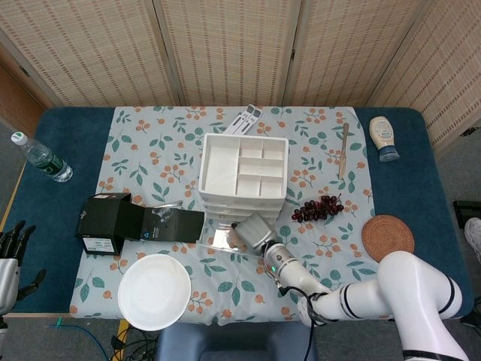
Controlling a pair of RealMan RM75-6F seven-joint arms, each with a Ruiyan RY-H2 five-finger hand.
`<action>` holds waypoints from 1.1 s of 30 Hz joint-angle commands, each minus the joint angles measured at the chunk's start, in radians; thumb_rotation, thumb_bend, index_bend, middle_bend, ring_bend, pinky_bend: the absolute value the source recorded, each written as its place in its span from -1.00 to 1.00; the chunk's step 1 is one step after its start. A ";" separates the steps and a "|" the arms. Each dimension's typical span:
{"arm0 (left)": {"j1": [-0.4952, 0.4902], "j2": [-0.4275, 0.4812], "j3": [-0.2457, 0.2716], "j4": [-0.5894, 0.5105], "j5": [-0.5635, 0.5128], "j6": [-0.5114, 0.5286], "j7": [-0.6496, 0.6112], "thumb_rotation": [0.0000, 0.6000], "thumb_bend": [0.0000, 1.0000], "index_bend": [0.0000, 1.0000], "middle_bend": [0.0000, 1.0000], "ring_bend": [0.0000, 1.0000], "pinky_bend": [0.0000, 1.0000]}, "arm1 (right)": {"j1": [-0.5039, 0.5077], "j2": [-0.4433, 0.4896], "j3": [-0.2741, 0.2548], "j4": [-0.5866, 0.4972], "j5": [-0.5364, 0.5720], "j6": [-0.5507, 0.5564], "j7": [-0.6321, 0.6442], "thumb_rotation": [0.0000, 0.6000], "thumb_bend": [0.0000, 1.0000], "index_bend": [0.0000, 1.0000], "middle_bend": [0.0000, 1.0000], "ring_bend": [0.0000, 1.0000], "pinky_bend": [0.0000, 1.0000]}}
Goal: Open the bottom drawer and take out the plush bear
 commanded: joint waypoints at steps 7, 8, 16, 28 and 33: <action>0.002 -0.001 0.000 0.005 -0.001 0.001 -0.006 1.00 -0.48 -0.79 -0.86 -0.76 -0.81 | -0.017 -0.023 0.017 0.026 -0.013 0.003 -0.018 1.00 -0.45 -0.27 0.97 1.00 1.00; 0.003 -0.001 -0.001 0.005 -0.001 0.001 -0.007 1.00 -0.48 -0.79 -0.86 -0.76 -0.81 | -0.019 -0.025 0.020 0.028 -0.013 0.002 -0.020 1.00 -0.45 -0.24 0.97 1.00 1.00; 0.004 -0.002 -0.001 0.009 -0.001 0.003 -0.010 1.00 -0.48 -0.79 -0.86 -0.76 -0.81 | -0.034 -0.036 0.035 0.040 -0.029 0.004 -0.028 1.00 -0.45 -0.02 1.00 1.00 1.00; 0.005 -0.002 -0.004 0.011 -0.001 0.004 -0.014 1.00 -0.48 -0.79 -0.86 -0.76 -0.81 | -0.054 -0.035 0.056 0.035 -0.046 0.001 -0.031 1.00 0.04 0.20 1.00 1.00 1.00; 0.003 -0.002 -0.005 0.009 0.001 0.002 -0.013 1.00 -0.48 -0.79 -0.86 -0.76 -0.81 | -0.062 -0.025 0.064 0.017 -0.067 0.009 -0.029 1.00 0.20 0.21 1.00 1.00 1.00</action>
